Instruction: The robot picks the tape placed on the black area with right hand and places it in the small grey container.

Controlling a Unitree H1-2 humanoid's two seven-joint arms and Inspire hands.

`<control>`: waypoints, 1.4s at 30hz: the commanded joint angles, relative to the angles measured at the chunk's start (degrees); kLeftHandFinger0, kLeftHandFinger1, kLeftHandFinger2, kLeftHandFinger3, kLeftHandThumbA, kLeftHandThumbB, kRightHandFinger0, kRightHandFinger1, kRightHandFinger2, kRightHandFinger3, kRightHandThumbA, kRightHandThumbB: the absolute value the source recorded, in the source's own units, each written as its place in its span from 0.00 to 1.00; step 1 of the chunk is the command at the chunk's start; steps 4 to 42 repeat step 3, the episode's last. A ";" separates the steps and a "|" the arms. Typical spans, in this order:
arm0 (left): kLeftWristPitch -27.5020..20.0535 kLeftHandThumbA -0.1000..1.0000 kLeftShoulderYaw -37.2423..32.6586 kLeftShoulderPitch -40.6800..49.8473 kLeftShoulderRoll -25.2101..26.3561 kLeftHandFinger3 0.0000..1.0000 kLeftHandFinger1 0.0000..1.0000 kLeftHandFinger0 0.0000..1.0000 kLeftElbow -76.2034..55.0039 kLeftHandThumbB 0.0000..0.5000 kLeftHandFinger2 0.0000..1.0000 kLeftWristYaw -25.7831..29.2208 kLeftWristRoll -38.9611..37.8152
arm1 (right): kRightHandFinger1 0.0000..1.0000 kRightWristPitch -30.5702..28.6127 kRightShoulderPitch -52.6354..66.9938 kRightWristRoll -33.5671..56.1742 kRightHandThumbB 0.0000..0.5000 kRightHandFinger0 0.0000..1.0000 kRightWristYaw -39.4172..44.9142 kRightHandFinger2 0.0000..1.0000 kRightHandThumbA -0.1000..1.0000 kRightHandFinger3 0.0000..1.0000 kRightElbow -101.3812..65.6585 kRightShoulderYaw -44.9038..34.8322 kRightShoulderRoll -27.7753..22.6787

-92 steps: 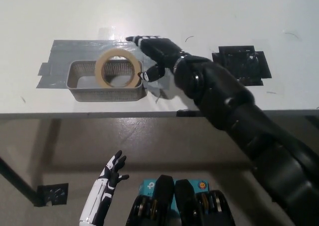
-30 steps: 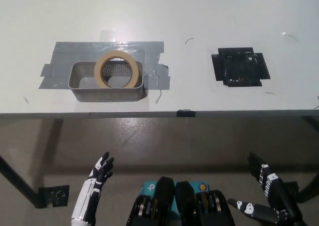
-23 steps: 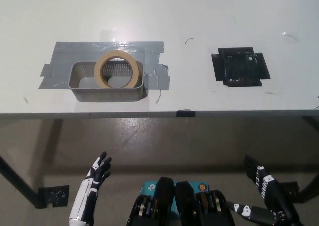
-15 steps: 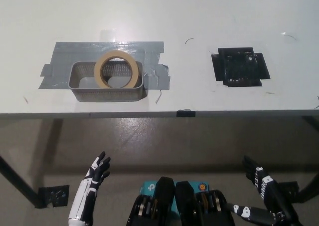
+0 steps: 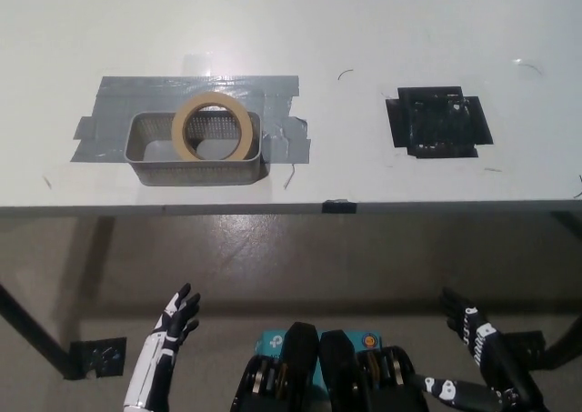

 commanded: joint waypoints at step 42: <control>-0.99 1.00 0.06 0.51 -0.08 1.00 1.00 1.00 -0.89 0.00 1.00 -0.31 -0.81 | 1.00 -2.07 -0.04 0.40 0.41 1.00 0.10 1.00 1.00 1.00 -1.64 0.54 -0.77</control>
